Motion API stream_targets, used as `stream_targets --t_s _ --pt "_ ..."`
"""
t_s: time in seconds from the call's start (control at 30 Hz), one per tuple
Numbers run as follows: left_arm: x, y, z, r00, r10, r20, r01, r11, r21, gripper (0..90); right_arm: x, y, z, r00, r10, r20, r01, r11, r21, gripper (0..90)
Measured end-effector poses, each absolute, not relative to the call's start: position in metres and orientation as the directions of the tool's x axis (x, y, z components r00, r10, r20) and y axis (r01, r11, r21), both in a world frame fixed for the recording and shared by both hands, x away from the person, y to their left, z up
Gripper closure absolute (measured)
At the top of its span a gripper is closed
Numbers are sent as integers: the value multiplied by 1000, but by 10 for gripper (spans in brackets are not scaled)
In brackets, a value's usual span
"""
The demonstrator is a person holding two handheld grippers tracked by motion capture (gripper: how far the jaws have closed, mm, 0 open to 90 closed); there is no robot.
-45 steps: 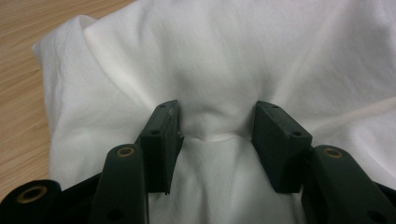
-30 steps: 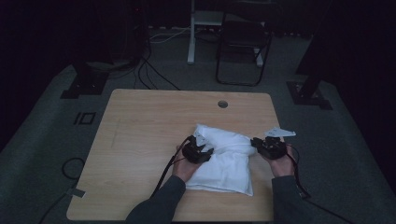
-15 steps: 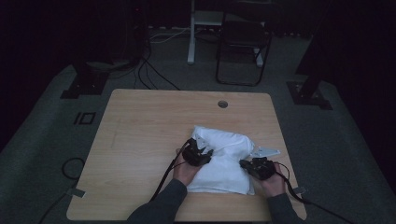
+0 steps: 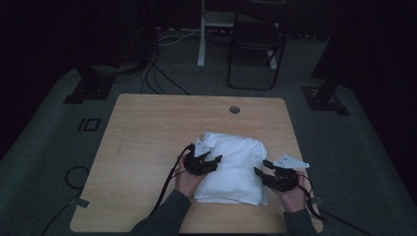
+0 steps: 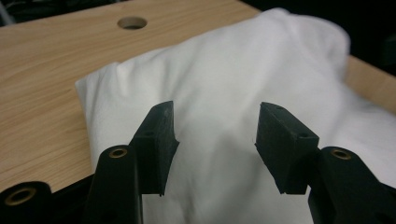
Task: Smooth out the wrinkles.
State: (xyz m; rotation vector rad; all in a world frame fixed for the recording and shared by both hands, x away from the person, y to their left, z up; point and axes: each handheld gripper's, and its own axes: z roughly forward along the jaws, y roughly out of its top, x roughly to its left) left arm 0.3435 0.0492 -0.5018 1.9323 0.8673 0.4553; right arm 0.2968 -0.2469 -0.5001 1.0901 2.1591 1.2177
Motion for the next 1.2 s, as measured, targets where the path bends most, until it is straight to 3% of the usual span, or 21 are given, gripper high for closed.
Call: stream_targets --t_s 0.1,0.23,0.37,0.57,0.87,1.2 --pt "333 53 -501 703 709 -54 375 -305 876 470 300 -226 -501 -663 748 -2 398 355 846 455" --pt "321 45 -513 742 668 -55 381 -353 855 468 311 -208 -528 -641 764 -68 467 459 756 461" --pt "313 34 -532 750 661 22 355 -431 829 450 321 -207 -549 -636 770 -43 496 451 742 461" --pt "311 39 -533 728 684 41 363 -435 824 447 338 -198 -555 -643 766 -25 487 433 759 461" --pt "317 69 -531 668 742 51 394 -411 822 449 362 -166 -555 -673 740 -5 465 428 775 460" --pt "343 127 -527 536 839 87 449 -371 813 453 399 -93 -550 -719 695 4 449 460 766 459"
